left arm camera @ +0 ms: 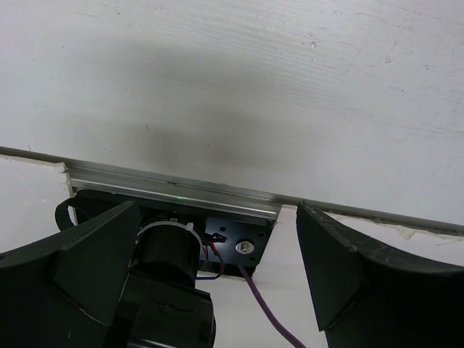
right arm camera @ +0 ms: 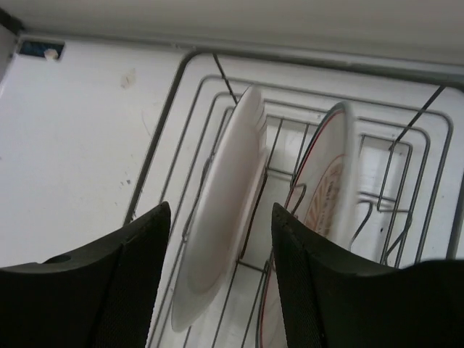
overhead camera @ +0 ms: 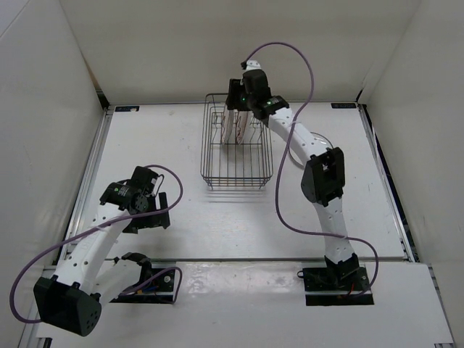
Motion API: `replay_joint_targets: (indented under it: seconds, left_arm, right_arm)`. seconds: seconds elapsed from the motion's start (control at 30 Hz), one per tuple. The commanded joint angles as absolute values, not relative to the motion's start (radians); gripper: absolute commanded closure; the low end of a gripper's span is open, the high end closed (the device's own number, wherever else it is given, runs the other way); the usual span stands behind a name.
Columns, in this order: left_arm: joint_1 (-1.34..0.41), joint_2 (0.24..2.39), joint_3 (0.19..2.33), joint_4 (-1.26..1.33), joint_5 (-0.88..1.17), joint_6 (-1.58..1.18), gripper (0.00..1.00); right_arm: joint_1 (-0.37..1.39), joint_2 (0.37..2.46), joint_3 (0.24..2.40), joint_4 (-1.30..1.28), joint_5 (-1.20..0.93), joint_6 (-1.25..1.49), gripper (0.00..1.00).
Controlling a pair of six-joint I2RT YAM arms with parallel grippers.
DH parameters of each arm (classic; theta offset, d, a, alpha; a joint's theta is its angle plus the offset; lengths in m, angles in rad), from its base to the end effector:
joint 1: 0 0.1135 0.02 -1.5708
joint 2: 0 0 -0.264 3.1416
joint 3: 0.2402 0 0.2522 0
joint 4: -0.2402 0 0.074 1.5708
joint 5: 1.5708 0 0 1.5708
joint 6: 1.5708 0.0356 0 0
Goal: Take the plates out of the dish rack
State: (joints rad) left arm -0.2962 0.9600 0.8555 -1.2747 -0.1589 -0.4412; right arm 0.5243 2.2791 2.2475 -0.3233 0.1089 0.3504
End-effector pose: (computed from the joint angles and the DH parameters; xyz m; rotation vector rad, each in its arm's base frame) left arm 0.1348 -0.0353 0.2567 -0.2325 2.8946 0.1151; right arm 0.4703 0.2675 0.3282 -0.0957 1.9510 0.4789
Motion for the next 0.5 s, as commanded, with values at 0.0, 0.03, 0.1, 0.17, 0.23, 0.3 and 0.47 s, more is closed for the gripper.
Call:
replay_joint_targets:
  seconds: [0.0, 0.03, 0.1, 0.17, 0.23, 0.3, 0.47]
  left_arm:
    - [-0.293, 0.939, 0.859, -1.269, -0.153, -0.431, 0.00]
    - [-0.295, 0.936, 0.858, -1.272, -0.156, -0.433, 0.00]
    - [-0.291, 0.934, 0.864, -1.279, -0.164, -0.431, 0.00]
    - [-0.291, 0.937, 0.868, -1.284, -0.170, -0.426, 0.00]
    - [-0.291, 0.936, 0.870, -1.290, -0.173, -0.426, 0.00]
    - [-0.291, 0.934, 0.867, -1.292, -0.173, -0.429, 0.00]
    - [-0.291, 0.942, 0.870, -1.295, -0.176, -0.430, 0.00]
  right_arm:
    - [0.488, 2.279, 2.223, -0.371, 0.224, 0.232, 0.39]
    - [0.497, 2.283, 2.221, -0.377, 0.235, 0.224, 0.39]
    - [0.509, 2.299, 2.224, -0.391, 0.281, 0.212, 0.39]
    - [0.520, 2.304, 2.223, -0.396, 0.296, 0.201, 0.39]
    - [0.523, 2.306, 2.220, -0.394, 0.290, 0.209, 0.39]
    - [0.531, 2.312, 2.221, -0.384, 0.266, 0.213, 0.39]
    - [0.535, 2.327, 2.240, -0.379, 0.235, 0.235, 0.39]
